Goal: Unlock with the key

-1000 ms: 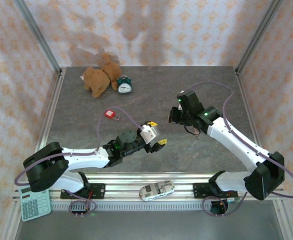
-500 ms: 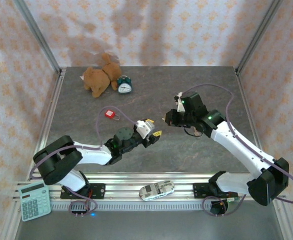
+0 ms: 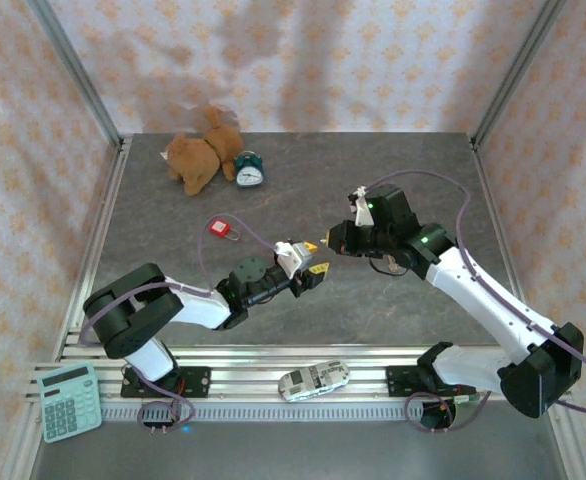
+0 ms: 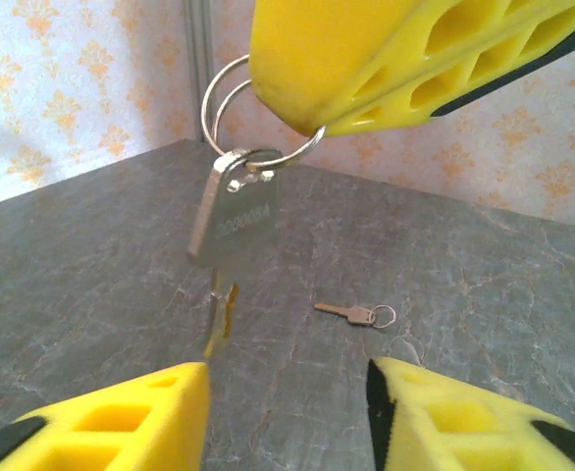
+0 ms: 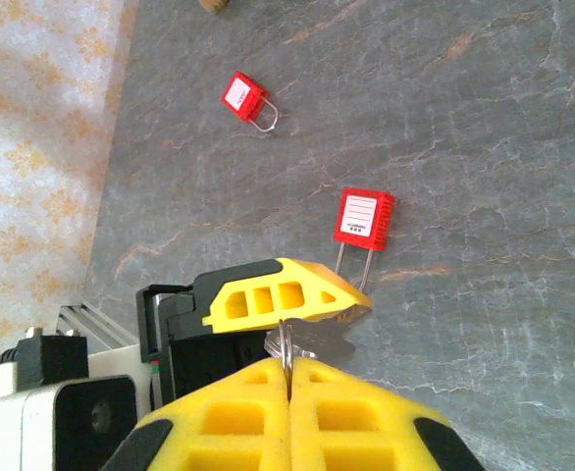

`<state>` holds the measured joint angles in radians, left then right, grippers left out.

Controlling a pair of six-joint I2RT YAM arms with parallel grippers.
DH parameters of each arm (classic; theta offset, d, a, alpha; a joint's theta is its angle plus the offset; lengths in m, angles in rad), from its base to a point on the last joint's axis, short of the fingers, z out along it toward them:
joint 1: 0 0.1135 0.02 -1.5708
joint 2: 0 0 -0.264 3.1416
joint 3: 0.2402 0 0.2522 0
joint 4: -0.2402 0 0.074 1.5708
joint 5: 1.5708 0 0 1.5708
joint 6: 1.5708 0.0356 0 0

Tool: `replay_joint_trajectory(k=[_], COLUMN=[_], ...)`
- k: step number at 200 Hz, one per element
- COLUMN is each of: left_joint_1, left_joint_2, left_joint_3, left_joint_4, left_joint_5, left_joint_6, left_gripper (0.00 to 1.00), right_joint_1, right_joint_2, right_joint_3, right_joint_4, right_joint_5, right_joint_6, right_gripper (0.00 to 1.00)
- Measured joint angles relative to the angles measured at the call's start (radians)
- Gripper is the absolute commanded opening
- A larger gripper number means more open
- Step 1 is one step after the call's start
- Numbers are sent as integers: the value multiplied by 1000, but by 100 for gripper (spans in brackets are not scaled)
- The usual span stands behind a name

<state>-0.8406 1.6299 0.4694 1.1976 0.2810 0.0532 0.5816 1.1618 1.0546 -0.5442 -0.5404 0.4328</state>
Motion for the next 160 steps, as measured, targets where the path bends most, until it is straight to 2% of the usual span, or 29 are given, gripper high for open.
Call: replay_joint_trajectory(k=[60, 84, 107, 160], left_joint_1=[3, 4, 4, 4], left_joint_2=[58, 60, 61, 63], left_joint_3=[0, 0, 0, 0], left_joint_4=[103, 127, 144, 154], left_joint_5=[0, 0, 0, 1], left_joint_6=[-34, -40, -48, -53], left_gripper=[39, 35, 30, 8], right_joint_1=[0, 0, 0, 0], right_joint_2=[-8, -10, -10, -10], right_joint_3=[-6, -15, -26, -31], right_joint_4=[9, 15, 15, 16], right_joint_5=[-11, -18, -21, -13], right_joint_6=[14, 19, 24, 31], right_gripper=[7, 7, 7, 6])
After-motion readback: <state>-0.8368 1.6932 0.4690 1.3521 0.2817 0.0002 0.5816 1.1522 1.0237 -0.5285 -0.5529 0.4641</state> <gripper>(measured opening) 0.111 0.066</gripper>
